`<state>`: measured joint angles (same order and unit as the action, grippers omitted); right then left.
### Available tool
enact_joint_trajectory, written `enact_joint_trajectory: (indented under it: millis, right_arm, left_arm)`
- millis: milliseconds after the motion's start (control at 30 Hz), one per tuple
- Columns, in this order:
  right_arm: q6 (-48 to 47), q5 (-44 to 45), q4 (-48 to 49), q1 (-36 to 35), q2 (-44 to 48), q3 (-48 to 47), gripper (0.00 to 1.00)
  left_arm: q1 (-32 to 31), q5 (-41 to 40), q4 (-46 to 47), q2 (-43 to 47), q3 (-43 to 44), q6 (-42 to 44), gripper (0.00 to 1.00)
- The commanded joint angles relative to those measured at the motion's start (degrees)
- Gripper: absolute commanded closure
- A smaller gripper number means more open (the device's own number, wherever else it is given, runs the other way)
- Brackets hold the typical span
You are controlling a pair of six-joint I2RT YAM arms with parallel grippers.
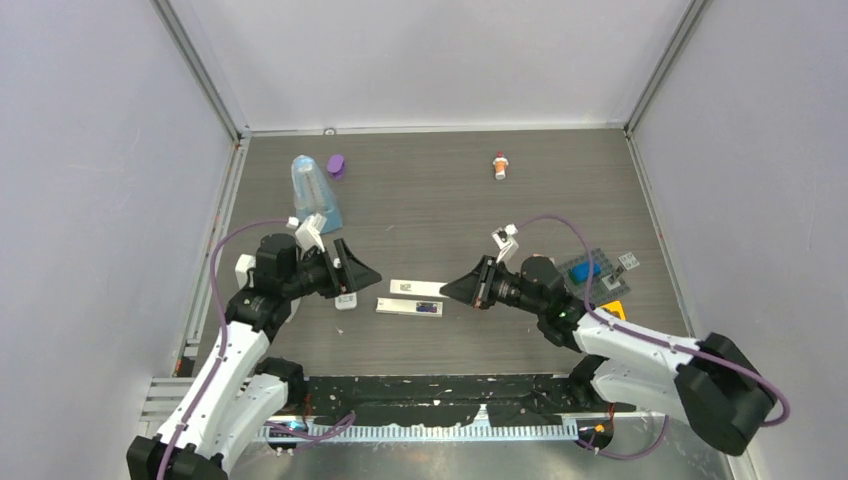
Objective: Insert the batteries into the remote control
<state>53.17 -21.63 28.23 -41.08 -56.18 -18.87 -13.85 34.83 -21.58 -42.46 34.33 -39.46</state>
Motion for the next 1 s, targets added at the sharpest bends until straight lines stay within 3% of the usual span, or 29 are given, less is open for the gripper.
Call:
enact_joint_trajectory:
  millis: [0, 200, 433, 633, 967]
  right_arm:
    - [4.02, 3.66, 9.02, -3.37, -6.98, 0.29, 0.95]
    - [8.62, 5.42, 14.51, -6.73, -19.5, -2.05, 0.95]
    - [11.38, 6.72, 19.67, -6.9, -26.76, -2.62, 0.95]
    - [14.45, 5.91, 26.36, -6.9, -29.31, -1.89, 0.95]
    - [14.84, 8.09, 24.57, -6.72, -30.2, -1.9, 0.95]
  left_arm:
    - [0.05, -9.53, -0.69, -0.33, -5.18, 2.9, 0.26]
    - [0.03, -11.3, 4.78, -2.53, -11.32, 0.97, 0.29]
    - [-0.01, -11.86, 12.3, -5.48, -16.67, -1.3, 0.4]
    - [0.05, -11.27, 15.06, -5.72, -17.8, -2.29, 0.45]
    - [0.05, -11.57, 18.19, -7.56, -18.61, -3.38, 0.45]
